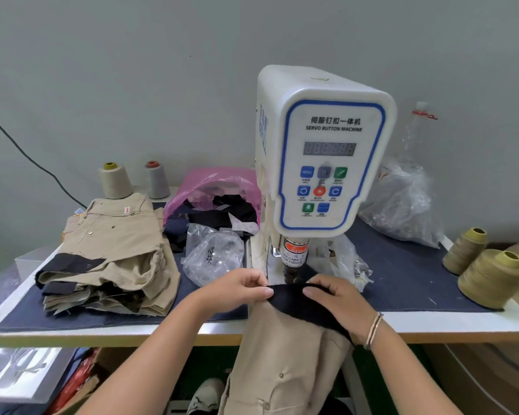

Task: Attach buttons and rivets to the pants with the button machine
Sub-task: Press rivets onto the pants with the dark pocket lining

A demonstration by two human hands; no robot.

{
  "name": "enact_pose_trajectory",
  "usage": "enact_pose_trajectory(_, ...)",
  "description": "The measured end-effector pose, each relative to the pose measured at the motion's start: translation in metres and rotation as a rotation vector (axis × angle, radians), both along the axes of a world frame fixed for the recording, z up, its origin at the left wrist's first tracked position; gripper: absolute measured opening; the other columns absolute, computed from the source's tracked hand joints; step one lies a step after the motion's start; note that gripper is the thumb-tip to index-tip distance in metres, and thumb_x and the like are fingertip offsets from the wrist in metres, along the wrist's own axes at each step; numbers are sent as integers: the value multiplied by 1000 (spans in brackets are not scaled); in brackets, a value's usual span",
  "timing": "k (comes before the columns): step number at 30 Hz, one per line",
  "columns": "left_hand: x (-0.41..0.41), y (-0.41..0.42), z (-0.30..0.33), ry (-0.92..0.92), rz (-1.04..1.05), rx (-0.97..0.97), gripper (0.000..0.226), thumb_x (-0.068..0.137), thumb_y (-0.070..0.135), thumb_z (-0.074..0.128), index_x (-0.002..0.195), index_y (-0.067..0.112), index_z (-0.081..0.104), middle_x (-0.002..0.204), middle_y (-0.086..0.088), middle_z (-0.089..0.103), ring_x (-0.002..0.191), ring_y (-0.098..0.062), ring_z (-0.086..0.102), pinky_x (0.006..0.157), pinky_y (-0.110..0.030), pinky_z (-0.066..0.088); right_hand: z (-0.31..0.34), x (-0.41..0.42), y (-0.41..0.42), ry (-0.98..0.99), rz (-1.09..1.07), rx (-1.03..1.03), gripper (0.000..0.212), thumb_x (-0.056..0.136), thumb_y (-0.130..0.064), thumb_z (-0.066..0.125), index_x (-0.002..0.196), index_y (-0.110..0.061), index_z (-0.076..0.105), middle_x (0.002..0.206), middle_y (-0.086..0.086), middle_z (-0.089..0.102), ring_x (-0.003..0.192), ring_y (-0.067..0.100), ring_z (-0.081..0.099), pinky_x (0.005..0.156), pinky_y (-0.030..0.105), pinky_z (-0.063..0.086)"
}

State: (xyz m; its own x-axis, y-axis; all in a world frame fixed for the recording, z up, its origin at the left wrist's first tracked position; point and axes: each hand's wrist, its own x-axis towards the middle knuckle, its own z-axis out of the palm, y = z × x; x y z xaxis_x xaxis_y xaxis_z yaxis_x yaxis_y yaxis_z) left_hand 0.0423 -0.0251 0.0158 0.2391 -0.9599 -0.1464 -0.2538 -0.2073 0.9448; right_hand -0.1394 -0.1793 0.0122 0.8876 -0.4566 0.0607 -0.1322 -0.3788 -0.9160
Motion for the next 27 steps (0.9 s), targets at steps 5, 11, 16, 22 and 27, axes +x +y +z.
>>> enact_pose_trajectory(5, 1, -2, -11, 24, 51, 6, 16, 94, 16, 61, 78, 17, 60, 61, 20, 59, 59, 7, 50, 61, -7, 40, -14, 9, -12, 20, -27, 113, 18, 91, -11, 60, 75, -13, 69, 69, -6, 62, 66, 0, 54, 67, 14, 43)
enact_pose_trajectory(11, -5, -1, -9, -42, 127, -74, 14, 93, 14, 63, 79, 17, 59, 73, 9, 59, 71, -6, 51, 73, -20, 42, -16, 8, -12, -49, -64, -32, 20, 88, -10, 64, 74, -23, 68, 70, -13, 66, 69, -3, 57, 72, 10, 42)
enact_pose_trajectory(16, -22, 16, -21, 10, 74, -246, 12, 88, 31, 62, 78, 28, 57, 74, 6, 51, 69, -11, 45, 66, -24, 39, -17, -13, 1, -259, -108, -368, 11, 81, -8, 71, 81, -20, 73, 78, -21, 69, 79, -5, 63, 76, 7, 44)
enact_pose_trajectory(22, -21, 17, -28, -165, 44, -137, 9, 89, 43, 53, 83, 36, 52, 72, 14, 48, 70, -9, 41, 70, -27, 37, -21, -15, 8, -141, -45, -74, 15, 91, -4, 59, 78, -12, 61, 67, -13, 57, 67, -2, 49, 68, 15, 40)
enact_pose_trajectory(27, -27, 19, -31, -123, 14, -205, 9, 90, 47, 51, 87, 38, 53, 80, 14, 49, 76, -7, 44, 75, -26, 40, -15, -18, 6, -148, 20, 32, 15, 89, -3, 59, 80, -14, 64, 67, -13, 59, 65, -5, 51, 68, 10, 40)
